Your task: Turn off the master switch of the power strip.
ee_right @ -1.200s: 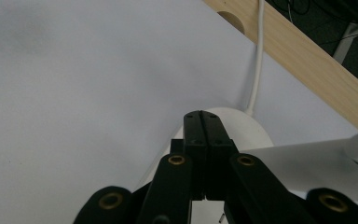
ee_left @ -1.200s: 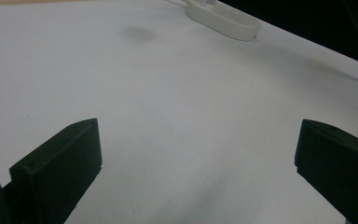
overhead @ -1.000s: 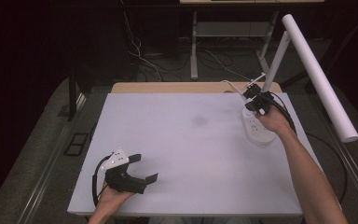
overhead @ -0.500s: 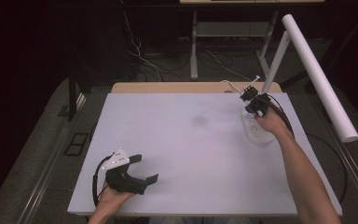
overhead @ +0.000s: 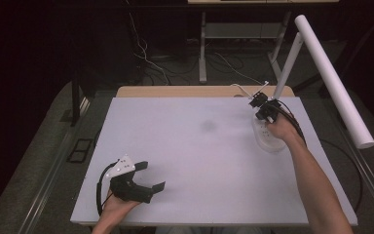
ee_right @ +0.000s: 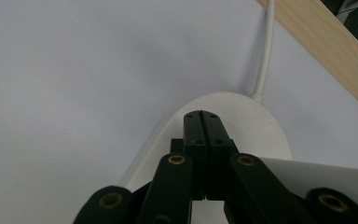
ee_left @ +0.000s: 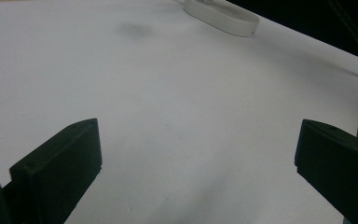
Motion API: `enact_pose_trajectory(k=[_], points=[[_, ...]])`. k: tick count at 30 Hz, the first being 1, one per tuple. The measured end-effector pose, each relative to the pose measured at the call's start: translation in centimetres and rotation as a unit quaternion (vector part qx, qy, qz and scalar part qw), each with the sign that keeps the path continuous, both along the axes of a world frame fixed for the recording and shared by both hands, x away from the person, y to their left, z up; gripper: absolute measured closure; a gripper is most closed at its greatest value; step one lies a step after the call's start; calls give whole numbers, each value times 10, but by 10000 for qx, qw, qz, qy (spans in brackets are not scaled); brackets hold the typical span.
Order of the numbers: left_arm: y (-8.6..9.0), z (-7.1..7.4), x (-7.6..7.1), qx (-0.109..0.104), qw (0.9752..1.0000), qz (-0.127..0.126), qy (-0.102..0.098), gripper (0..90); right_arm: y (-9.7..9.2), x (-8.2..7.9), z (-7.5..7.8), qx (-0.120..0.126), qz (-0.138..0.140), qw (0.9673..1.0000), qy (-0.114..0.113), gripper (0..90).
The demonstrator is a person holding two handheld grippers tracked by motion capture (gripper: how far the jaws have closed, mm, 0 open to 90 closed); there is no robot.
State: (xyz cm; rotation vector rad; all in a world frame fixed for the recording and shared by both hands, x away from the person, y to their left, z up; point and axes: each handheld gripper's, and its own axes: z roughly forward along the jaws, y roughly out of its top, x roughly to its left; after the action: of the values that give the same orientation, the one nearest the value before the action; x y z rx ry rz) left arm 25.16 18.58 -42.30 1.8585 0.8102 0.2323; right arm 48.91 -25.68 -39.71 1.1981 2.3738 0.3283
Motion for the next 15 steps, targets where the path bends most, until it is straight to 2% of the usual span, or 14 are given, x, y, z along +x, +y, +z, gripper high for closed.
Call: enact_pose_trajectory(k=[5,10,15], points=[[0,0,0,14,10000,-15,-6,0,2,2,-5,-76,-25,10000,24,893],[0,1,0,-34,10000,1,0,0,0,2,-6,-44,-77,10000,-26,894],[0,0,-1,10,10000,-27,-7,0,-1,1,-8,24,-141,9999,-77,894]])
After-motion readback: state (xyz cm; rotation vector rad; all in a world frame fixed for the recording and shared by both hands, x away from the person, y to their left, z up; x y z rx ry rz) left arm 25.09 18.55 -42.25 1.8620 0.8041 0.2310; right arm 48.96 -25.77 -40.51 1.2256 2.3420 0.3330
